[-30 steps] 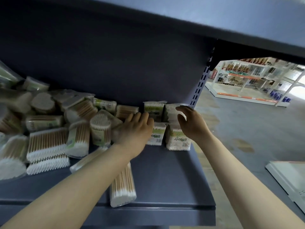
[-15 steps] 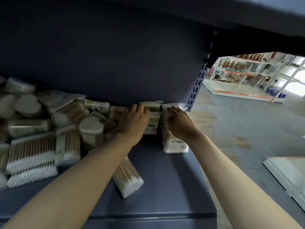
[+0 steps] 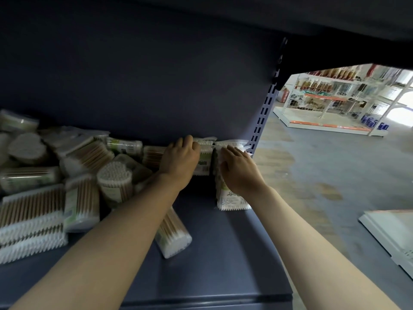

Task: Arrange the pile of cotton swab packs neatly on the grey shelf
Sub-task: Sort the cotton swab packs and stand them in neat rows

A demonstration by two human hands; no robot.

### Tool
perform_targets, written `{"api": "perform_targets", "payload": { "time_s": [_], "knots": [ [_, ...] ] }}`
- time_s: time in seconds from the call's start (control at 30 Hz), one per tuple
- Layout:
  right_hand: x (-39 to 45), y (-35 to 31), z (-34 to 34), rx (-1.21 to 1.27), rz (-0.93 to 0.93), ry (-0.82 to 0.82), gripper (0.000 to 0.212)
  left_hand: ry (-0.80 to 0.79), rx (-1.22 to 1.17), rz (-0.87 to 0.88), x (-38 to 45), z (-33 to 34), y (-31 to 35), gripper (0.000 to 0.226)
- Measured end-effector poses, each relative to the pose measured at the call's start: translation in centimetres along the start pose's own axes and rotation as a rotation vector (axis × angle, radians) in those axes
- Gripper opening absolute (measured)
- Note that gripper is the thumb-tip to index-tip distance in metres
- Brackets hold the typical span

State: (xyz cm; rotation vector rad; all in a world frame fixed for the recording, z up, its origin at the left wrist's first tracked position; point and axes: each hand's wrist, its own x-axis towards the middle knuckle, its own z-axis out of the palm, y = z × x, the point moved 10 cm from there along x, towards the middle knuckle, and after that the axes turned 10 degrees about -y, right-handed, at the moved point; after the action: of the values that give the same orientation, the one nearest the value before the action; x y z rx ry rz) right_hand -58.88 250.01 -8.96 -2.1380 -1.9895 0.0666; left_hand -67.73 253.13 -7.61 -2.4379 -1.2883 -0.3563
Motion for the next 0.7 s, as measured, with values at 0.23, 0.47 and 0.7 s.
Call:
{"api": "perform_targets", "payload": {
  "time_s": [0.23, 0.47, 0.7],
  "knots": [
    [0.2, 0.0, 0.2, -0.032, -0.015, -0.012, 0.036, 0.034, -0.001, 0.008, 0.6, -0.4, 0.2, 0.044],
    [0.1, 0.0, 0.1, -0.033, -0.016, 0.014, 0.031, -0.031, -0.047, -0.038, 0.5, 0.0, -0.2, 0.041],
    [-0.4, -0.1, -0.7, 0.010, -0.007, 0.026, 0.028, -0.100, -0.012, -0.070, -0.5, -0.1, -1.0, 0.052]
  ]
}}
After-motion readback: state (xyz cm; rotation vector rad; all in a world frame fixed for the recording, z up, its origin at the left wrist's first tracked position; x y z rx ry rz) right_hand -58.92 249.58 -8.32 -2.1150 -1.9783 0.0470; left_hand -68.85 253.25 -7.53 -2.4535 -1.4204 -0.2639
